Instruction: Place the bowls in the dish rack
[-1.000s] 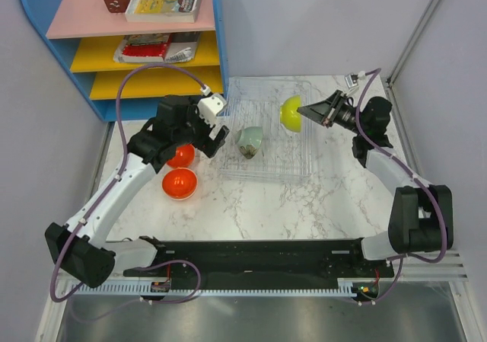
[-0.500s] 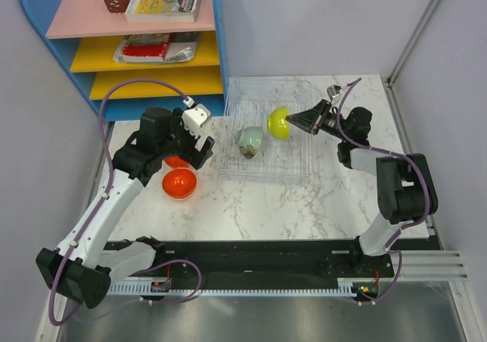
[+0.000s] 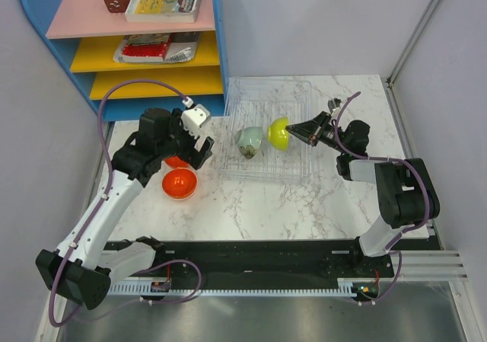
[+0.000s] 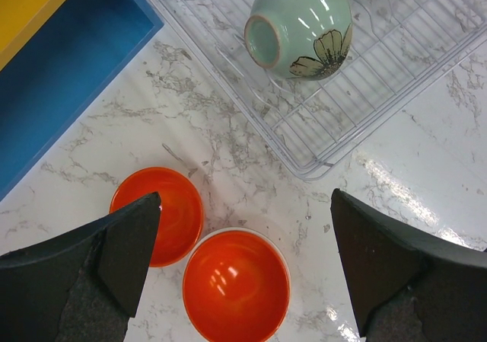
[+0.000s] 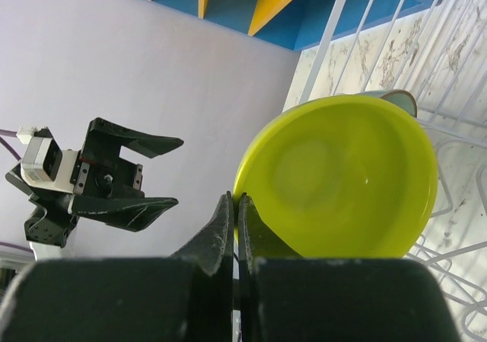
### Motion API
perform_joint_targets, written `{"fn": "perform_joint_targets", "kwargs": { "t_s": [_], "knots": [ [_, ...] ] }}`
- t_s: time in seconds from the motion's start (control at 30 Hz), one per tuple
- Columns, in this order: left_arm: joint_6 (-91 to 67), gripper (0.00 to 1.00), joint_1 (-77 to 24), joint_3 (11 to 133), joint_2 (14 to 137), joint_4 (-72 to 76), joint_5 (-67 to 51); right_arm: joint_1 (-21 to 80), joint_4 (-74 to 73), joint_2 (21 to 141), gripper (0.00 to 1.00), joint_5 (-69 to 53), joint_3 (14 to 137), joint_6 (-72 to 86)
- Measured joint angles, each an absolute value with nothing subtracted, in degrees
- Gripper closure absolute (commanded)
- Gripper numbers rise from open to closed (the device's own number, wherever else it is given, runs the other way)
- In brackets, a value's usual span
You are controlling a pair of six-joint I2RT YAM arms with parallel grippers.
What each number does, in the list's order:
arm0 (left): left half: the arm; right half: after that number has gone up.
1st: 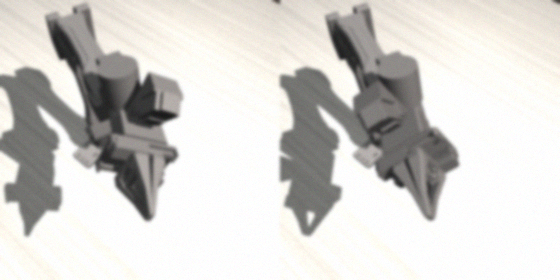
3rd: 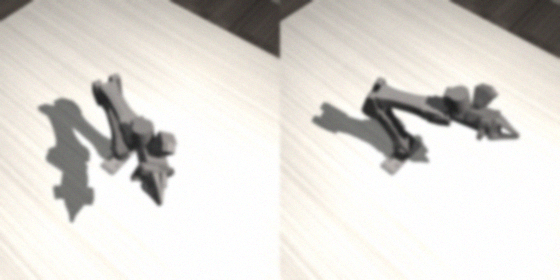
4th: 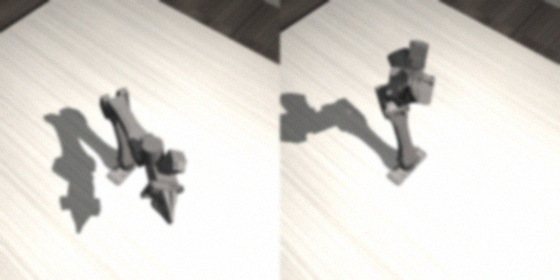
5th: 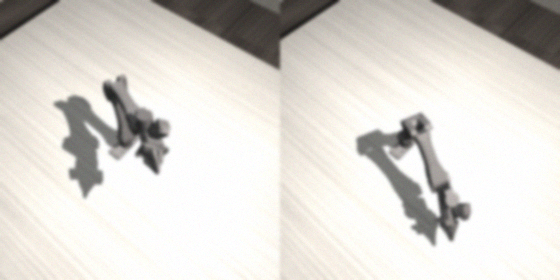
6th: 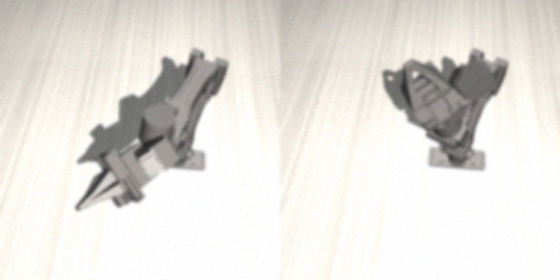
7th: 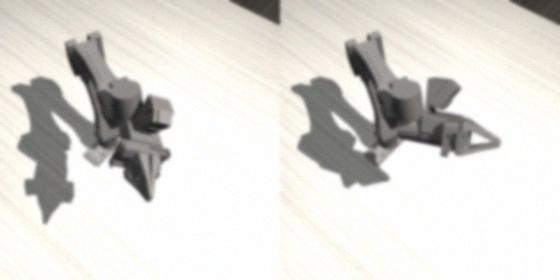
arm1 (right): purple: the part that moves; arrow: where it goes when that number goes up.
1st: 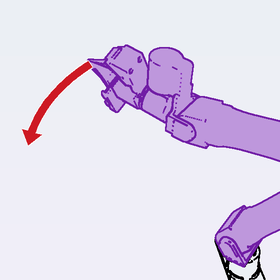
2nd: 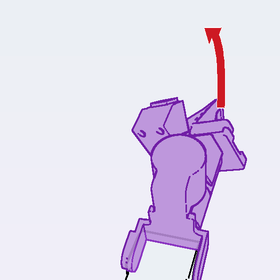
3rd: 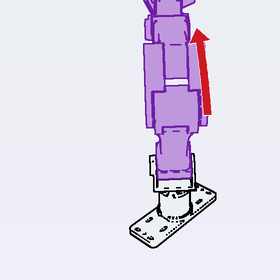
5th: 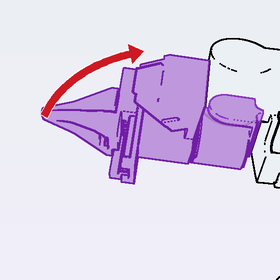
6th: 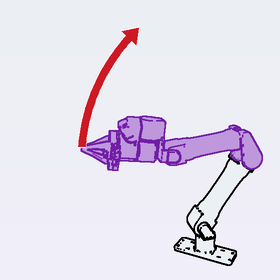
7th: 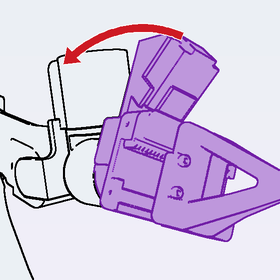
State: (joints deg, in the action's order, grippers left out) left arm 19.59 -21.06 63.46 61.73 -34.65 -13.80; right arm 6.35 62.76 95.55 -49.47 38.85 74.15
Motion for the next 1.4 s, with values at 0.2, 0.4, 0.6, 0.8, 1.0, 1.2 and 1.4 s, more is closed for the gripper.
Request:
{"fn": "perform_joint_targets", "kwargs": {
  "t_s": [0.2,0.4,0.6,0.8,1.0,1.2,1.4],
  "knots": [
    [19.9,0.00,-21.1,63.5,60.8,-34.7,-13.6,6.3,62.9,95.6,1.00,-47.7,38.3,73.3],
    [20.2,0.00,-21.0,63.5,60.3,-34.7,-13.6,6.3,63.0,97.0,1.00,-47.4,37.8,72.7],
    [20.3,0.00,-21.0,63.3,60.1,-34.7,-13.6,6.3,62.6,97.7,1.00,-46.2,37.6,71.5],
    [20.3,0.00,-21.0,62.6,59.1,-34.9,-13.6,6.3,62.1,97.7,1.00,-45.8,37.5,69.7],
    [20.3,0.00,-21.0,61.7,58.4,-35.1,-13.6,6.3,58.1,97.0,1.00,-45.9,38.7,66.1],
    [20.3,0.00,-21.0,60.9,58.1,-35.3,-13.6,5.7,52.8,96.3,1.00,-45.6,40.4,62.7],
    [20.3,0.00,-21.0,60.9,58.0,-35.3,-13.6,3.9,48.7,95.2,0.98,-45.1,40.4,60.7]
  ]
}}
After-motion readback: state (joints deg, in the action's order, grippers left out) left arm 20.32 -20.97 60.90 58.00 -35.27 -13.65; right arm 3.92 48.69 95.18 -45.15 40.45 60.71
